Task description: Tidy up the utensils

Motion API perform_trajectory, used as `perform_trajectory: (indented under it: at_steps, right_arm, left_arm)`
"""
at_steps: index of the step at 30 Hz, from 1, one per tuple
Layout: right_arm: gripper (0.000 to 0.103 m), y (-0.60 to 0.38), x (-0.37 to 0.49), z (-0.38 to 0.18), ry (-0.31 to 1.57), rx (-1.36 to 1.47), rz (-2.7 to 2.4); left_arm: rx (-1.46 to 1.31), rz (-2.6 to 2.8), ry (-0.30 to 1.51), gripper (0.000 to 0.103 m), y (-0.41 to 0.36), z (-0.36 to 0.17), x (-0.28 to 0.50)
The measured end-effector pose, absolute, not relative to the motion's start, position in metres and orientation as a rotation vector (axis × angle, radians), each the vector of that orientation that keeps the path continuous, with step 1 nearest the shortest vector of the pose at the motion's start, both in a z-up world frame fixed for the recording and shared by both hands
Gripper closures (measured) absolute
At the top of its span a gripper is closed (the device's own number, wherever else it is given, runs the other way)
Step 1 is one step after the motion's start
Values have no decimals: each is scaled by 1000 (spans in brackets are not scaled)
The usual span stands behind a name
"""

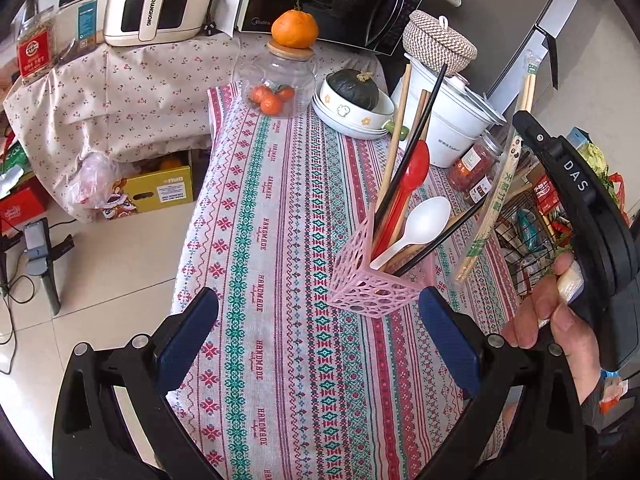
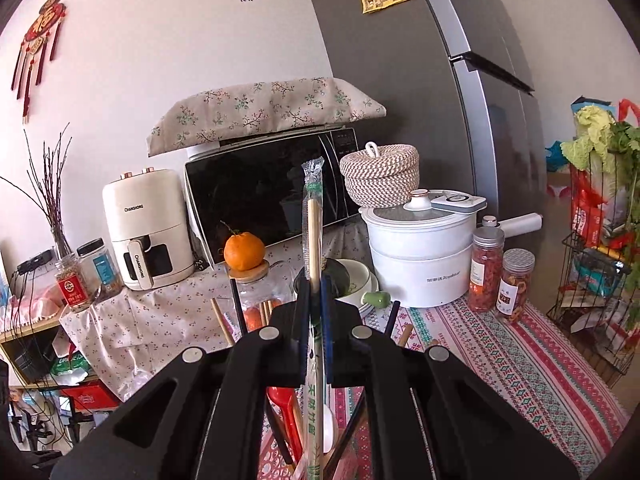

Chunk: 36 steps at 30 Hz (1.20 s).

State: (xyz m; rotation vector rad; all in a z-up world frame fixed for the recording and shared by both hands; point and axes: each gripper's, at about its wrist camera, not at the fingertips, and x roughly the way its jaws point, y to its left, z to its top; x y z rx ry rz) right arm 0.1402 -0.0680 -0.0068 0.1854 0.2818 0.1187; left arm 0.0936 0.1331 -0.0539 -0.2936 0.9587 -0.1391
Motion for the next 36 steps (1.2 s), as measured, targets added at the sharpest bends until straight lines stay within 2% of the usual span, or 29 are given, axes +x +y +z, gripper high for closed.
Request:
perform_trajectory:
  at_steps: [3, 8, 14, 15, 16, 18, 20, 22, 24, 27, 31, 36]
  right_arm:
    - [98, -48, 140, -13, 219, 101, 74]
    - [98, -42, 144, -25, 197, 118, 7]
    - [96, -39, 138, -48, 261, 107, 13]
    - [93, -40, 134, -49, 269, 116, 28]
    - [85, -41, 130, -49, 275, 120, 41]
    - [76, -46, 122, -42, 278, 130, 63]
    - [72, -58, 116, -31, 289, 157, 72]
    - [60, -73, 109, -19, 303, 181, 73]
    - [54, -92, 102, -8, 329, 199, 77]
    - [31, -124, 87, 4, 380, 232, 61]
    - [14, -164, 70, 14, 482, 255, 15]
    - [7, -191, 48, 19, 560, 221, -12]
  left_arm:
    - [-265, -110, 954, 7, 138, -54, 95]
    - [-268, -82, 954, 7, 146, -56, 100]
    - [-253, -52, 956, 7, 150, -59, 104]
    - [-252, -49, 957, 7, 151, -60, 104]
    - [-251, -45, 957, 7, 151, -60, 103]
    - [-246, -45, 956, 7, 150, -59, 101]
    - [-233, -48, 950, 7, 146, -57, 98]
    - [-209, -49, 943, 7, 141, -55, 95]
    - [-179, -40, 935, 7, 133, -53, 90]
    - [-141, -32, 921, 7, 121, -48, 83]
    - [-96, -22, 907, 7, 100, -39, 69]
    - [5, 17, 882, 7, 70, -26, 50]
